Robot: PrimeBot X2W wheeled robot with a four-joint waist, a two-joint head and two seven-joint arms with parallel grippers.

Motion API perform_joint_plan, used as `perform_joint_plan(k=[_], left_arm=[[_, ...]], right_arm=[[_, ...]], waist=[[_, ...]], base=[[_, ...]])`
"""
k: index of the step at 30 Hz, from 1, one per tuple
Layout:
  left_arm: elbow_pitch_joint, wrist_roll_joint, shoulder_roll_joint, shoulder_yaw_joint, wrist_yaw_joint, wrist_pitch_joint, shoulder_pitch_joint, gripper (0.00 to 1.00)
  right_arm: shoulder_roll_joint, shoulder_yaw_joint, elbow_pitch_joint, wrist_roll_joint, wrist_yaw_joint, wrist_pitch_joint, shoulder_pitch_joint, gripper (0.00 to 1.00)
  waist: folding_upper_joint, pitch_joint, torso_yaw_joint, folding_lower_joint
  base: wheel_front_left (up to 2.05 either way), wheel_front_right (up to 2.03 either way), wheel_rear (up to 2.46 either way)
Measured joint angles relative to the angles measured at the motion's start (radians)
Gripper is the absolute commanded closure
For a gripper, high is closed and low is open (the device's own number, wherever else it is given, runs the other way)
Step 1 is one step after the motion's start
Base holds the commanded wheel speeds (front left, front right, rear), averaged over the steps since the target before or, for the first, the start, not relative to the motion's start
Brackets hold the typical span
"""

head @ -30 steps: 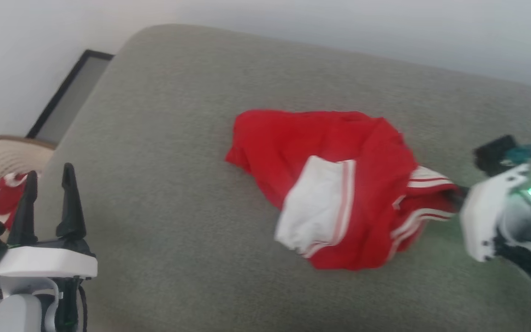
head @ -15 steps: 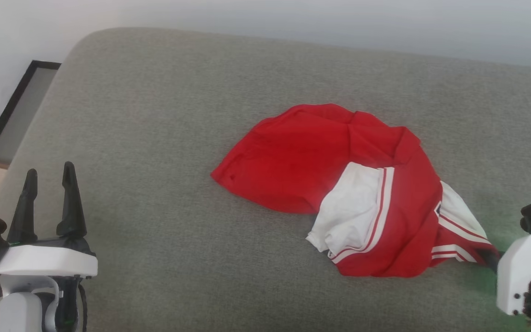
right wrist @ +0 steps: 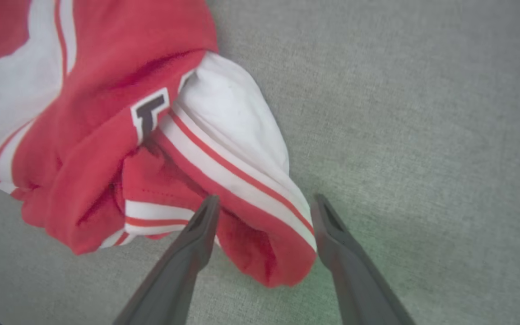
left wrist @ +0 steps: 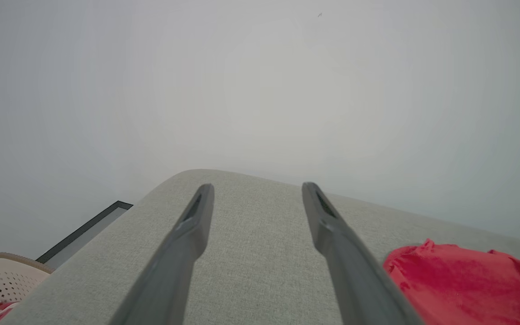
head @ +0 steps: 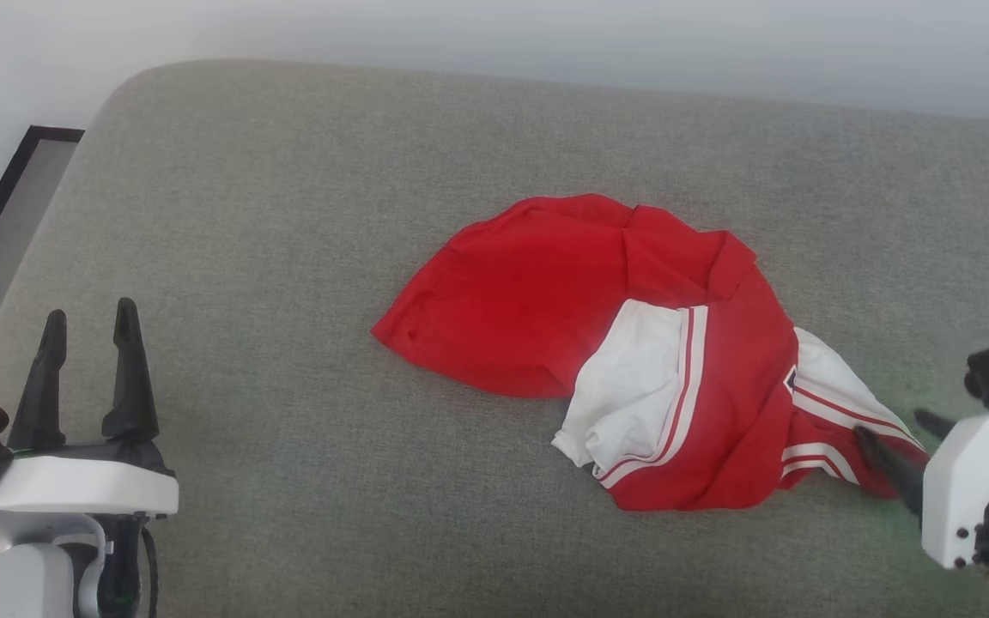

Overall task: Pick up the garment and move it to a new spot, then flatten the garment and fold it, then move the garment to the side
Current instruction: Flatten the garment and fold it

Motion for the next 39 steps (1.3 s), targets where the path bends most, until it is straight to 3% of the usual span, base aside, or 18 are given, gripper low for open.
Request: perform_joint_plan(k=[7, 21, 22, 23, 32, 39], left_arm=[[-0.012, 0.000, -0.012, -0.019, -0.001, 0.000, -0.007, 0.00], [0.004, 0.003, -0.064, -0.072, -0.005, 0.000, -0.063, 0.00], [0.005, 0.003, -0.066, -0.071, -0.005, 0.000, -0.064, 0.00], [0.006, 0.003, -0.066, -0.071, -0.005, 0.000, -0.064, 0.00], [0.007, 0.004, -0.067, -0.043, -0.008, 0.000, -0.066, 0.00], [-0.007, 0.007, -0.053, -0.016, -0.009, 0.000, -0.056, 0.00]], right_arm=[[-0.005, -0.004, -0.028, -0.006, 0.000, 0.012, -0.078, 0.00], [-0.071, 0.134, 0.239, 0.023, 0.000, 0.079, -0.266, 0.00], [-0.077, 0.145, 0.254, 0.026, 0.001, 0.083, -0.281, 0.20], [-0.079, 0.158, 0.269, 0.034, 0.000, 0.085, -0.292, 1.00], [-0.093, 0.180, 0.319, 0.072, 0.001, 0.069, -0.349, 1.00], [-0.125, 0.069, 0.304, 0.062, 0.001, 0.052, -0.367, 1.00]], waist=[[0.0000, 0.021, 0.022, 0.0000], [0.0000, 0.089, 0.132, 0.0000], [0.0000, 0.093, 0.137, 0.0000], [0.0000, 0.097, 0.141, 0.0000], [0.0000, 0.099, 0.132, 0.0000], [0.0000, 0.081, 0.085, 0.0000]], base=[[0.00, 0.00, 0.00], [0.00, 0.00, 0.00], [0.00, 0.00, 0.00], [0.00, 0.00, 0.00], [0.00, 0.00, 0.00], [0.00, 0.00, 0.00]])
